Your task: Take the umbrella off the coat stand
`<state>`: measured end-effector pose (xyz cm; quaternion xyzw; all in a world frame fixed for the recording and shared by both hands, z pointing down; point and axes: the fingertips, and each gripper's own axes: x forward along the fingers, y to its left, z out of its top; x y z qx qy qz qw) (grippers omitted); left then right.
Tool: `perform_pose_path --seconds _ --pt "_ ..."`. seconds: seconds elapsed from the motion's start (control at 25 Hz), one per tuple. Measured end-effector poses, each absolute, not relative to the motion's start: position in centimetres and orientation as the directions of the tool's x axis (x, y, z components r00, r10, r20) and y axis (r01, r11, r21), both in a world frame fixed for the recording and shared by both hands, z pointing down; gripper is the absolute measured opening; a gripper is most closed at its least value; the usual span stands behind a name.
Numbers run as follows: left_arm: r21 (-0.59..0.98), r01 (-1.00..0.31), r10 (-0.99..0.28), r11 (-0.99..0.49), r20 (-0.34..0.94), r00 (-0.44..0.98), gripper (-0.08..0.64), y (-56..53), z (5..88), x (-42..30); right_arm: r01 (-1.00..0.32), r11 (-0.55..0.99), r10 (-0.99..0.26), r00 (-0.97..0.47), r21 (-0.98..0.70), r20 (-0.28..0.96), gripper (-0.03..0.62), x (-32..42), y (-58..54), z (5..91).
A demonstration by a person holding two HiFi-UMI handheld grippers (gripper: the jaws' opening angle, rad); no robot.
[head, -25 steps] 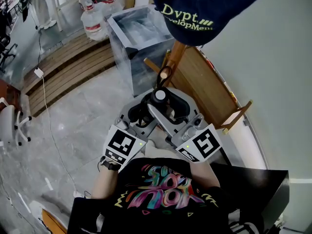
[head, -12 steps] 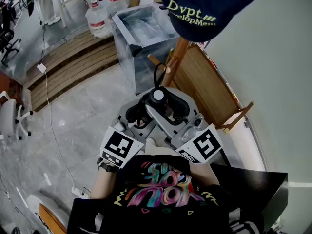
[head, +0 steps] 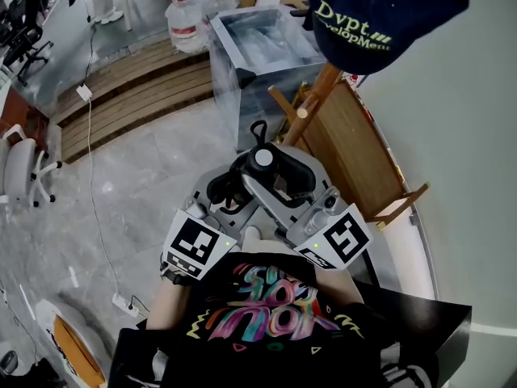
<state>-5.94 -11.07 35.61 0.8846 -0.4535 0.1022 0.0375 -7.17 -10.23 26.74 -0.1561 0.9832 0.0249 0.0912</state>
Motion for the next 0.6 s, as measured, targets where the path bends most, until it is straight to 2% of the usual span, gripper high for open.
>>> perform_pose_path --seconds 0.6 --pt "-0.017 -0.887 -0.862 -0.462 0.242 0.445 0.227 -10.1 38.0 -9.3 -0.158 0.987 -0.154 -0.975 0.007 -0.158 0.207 -10.4 -9.2 29.1"
